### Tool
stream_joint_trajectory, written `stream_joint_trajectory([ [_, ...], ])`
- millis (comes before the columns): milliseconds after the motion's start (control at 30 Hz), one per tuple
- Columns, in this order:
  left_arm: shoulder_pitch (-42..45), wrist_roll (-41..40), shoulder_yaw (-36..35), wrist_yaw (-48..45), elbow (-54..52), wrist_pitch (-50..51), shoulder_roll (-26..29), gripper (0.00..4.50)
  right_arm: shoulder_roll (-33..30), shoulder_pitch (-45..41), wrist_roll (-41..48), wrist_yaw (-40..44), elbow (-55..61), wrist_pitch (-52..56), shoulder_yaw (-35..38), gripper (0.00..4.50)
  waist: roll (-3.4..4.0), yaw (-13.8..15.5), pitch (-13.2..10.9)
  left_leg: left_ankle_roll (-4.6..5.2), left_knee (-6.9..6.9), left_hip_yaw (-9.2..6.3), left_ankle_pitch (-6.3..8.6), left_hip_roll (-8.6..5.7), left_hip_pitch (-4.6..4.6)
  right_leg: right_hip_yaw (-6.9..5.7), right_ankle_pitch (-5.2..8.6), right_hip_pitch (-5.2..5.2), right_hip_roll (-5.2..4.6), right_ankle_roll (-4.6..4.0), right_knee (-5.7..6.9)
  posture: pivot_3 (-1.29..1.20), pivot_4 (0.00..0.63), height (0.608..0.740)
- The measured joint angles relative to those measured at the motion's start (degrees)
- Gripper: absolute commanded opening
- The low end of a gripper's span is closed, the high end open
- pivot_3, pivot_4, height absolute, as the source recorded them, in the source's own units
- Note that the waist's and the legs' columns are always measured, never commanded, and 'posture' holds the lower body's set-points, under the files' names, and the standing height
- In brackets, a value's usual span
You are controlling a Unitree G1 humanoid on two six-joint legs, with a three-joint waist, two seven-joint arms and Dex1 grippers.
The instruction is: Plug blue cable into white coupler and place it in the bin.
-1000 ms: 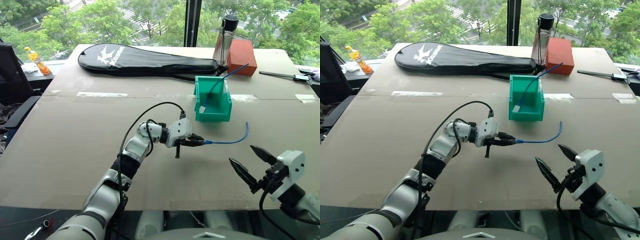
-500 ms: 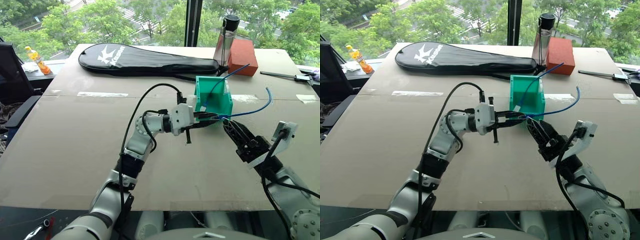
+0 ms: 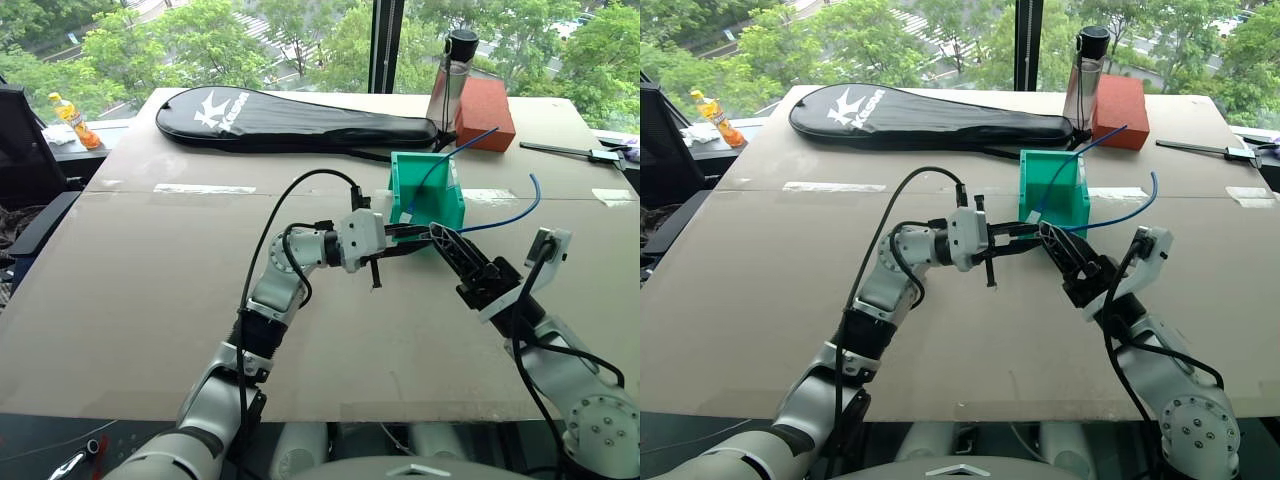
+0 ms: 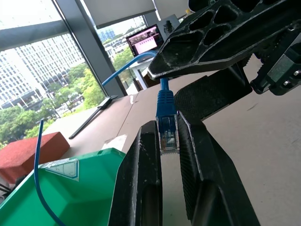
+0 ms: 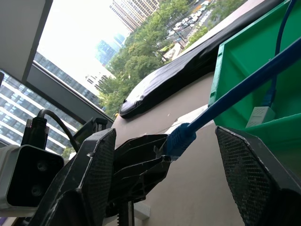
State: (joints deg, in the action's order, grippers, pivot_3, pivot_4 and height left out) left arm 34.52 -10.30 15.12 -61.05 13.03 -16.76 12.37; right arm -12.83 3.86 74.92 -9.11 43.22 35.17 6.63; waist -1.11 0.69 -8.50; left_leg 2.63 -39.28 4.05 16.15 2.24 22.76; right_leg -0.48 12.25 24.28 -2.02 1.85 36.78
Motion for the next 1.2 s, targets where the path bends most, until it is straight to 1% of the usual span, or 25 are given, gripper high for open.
stream_joint_trajectory([
  [33,-0.01,-0.01,0.0,0.0,-0.02,0.0,0.0,0.0,0.1,-0.13,0.22,-0.01,-0.31,-0.28,-0.07,2.48,0.0,0.01,0.0,0.0,0.0,0.0,0.0,0.0,0.0,0.0,0.0,0.0,0.0,0.0,0.0,0.0,0.15,0.74],
  [133,-0.04,-0.14,0.0,-0.01,-0.06,0.0,0.02,0.0,0.23,-0.32,0.57,-0.04,-1.18,-0.9,-0.14,0.94,0.0,0.02,0.0,0.0,0.0,0.0,0.0,0.0,0.0,0.0,0.0,0.0,0.0,0.0,0.0,0.0,0.15,0.74],
  [167,-0.07,-0.27,-0.03,-0.01,-0.11,0.0,0.01,0.0,0.22,-0.32,0.56,-0.07,-1.34,-1.0,-0.15,0.64,0.0,0.01,0.0,0.0,0.0,0.01,0.0,0.0,0.0,0.01,0.0,0.0,0.0,0.0,0.0,0.0,0.15,0.74],
  [200,-0.1,-0.49,-0.08,-0.01,-0.27,0.0,0.03,0.0,0.22,-0.32,0.55,-0.13,-1.67,-1.37,-0.13,0.07,0.0,0.0,0.0,0.0,0.0,0.01,0.0,0.01,0.0,0.01,0.0,0.0,0.0,0.0,0.0,0.0,0.15,0.74],
  [467,-0.73,-1.17,-0.34,-0.04,-0.87,0.05,0.16,0.0,0.3,-0.39,0.7,-0.03,-1.77,-2.38,-1.4,0.03,0.0,0.02,0.0,0.0,0.01,0.01,0.0,0.01,0.0,0.01,0.0,0.0,0.0,0.0,0.0,0.0,0.15,0.74],
  [533,-1.15,-2.53,-0.55,-0.36,-1.67,2.03,0.55,0.0,0.3,-0.41,0.76,0.02,-1.77,-2.66,-1.73,0.03,0.0,-0.02,0.0,0.0,0.0,0.02,0.0,0.02,0.0,0.01,0.0,0.0,0.0,0.0,0.0,0.0,0.15,0.74],
  [567,-1.64,-3.85,-0.82,-0.54,-2.53,4.24,0.72,1.0,0.28,-0.5,0.79,0.07,-1.78,-2.75,-1.96,0.0,0.0,-0.05,0.0,0.0,0.01,0.01,0.0,0.03,0.0,0.01,0.0,0.0,0.0,0.0,0.0,0.0,0.15,0.74],
  [600,-2.36,-5.32,-1.2,-0.31,-3.84,6.83,0.91,1.32,0.19,-0.79,0.81,0.12,-1.84,-2.75,-2.2,0.0,0.0,-0.11,0.0,0.0,0.01,0.01,0.0,0.05,0.0,0.01,0.0,0.01,0.0,0.0,0.0,0.0,0.15,0.74],
  [667,-3.96,-7.71,-3.06,1.91,-7.32,12.73,2.23,2.29,-0.63,-2.0,0.87,0.53,-2.42,-2.78,-2.14,0.0,0.01,-0.55,0.0,0.0,0.01,0.01,0.0,0.08,-0.01,0.01,0.0,0.01,0.0,0.0,0.01,0.0,0.15,0.74],
  [767,-6.33,-10.58,-8.23,5.31,-11.53,20.52,6.81,3.66,-2.09,-3.25,1.41,1.44,-4.01,-2.86,-1.43,0.0,0.01,-1.35,0.0,-0.01,0.04,-0.03,0.0,0.12,-0.05,-0.03,0.0,0.01,0.03,0.0,0.04,0.0,0.15,0.74],
  [800,-8.09,-11.79,-10.76,6.37,-13.19,23.58,9.45,3.66,-2.84,-3.69,1.56,2.16,-4.92,-2.87,-1.06,0.0,0.01,-1.52,0.0,-0.01,0.06,-0.02,0.0,0.13,-0.06,-0.02,0.0,0.01,0.04,0.0,0.04,0.0,0.15,0.74],
  [867,-10.13,-12.9,-13.34,7.35,-14.87,26.53,11.98,3.66,-3.27,-4.36,1.58,2.92,-6.0,-2.81,-0.98,0.0,0.01,-1.57,-0.01,-0.01,0.08,-0.01,0.0,0.14,-0.06,-0.01,0.0,0.03,0.04,0.0,0.04,0.0,0.15,0.74],
  [1000,-18.25,-16.85,-21.44,7.76,-19.6,33.42,20.63,3.66,-4.69,-5.69,1.62,5.58,-8.61,-2.68,-0.51,0.0,0.01,-1.6,-0.02,-0.02,0.11,0.03,0.0,0.17,-0.02,0.0,0.01,0.08,0.0,0.0,0.01,0.0,0.15,0.74],
  [1100,-21.21,-18.95,-24.94,7.76,-20.89,35.86,22.74,3.66,-4.92,-6.64,1.56,7.18,-10.16,-2.09,-0.66,0.0,0.01,-0.75,-0.03,-0.01,0.11,0.02,0.0,0.11,0.01,-0.05,0.04,0.07,-0.11,-0.05,0.0,0.0,0.15,0.74],
  [1133,-21.88,-19.22,-25.51,7.69,-21.26,36.23,23.03,3.66,-4.89,-6.96,1.55,7.69,-10.48,-1.88,-0.9,0.0,0.0,-0.52,-0.03,-0.01,0.1,0.04,0.0,0.09,0.01,-0.04,0.14,0.07,-0.12,-0.21,-0.01,0.0,0.15,0.74],
  [1200,-25.25,-19.15,-26.2,6.96,-21.7,36.07,24.32,3.66,-4.63,-7.92,1.52,9.09,-11.44,-1.61,-1.75,0.0,0.01,-0.78,-0.02,-0.01,0.1,0.16,0.0,0.09,-0.05,0.07,0.14,0.07,-0.13,-0.22,0.0,0.0,0.15,0.74],
])
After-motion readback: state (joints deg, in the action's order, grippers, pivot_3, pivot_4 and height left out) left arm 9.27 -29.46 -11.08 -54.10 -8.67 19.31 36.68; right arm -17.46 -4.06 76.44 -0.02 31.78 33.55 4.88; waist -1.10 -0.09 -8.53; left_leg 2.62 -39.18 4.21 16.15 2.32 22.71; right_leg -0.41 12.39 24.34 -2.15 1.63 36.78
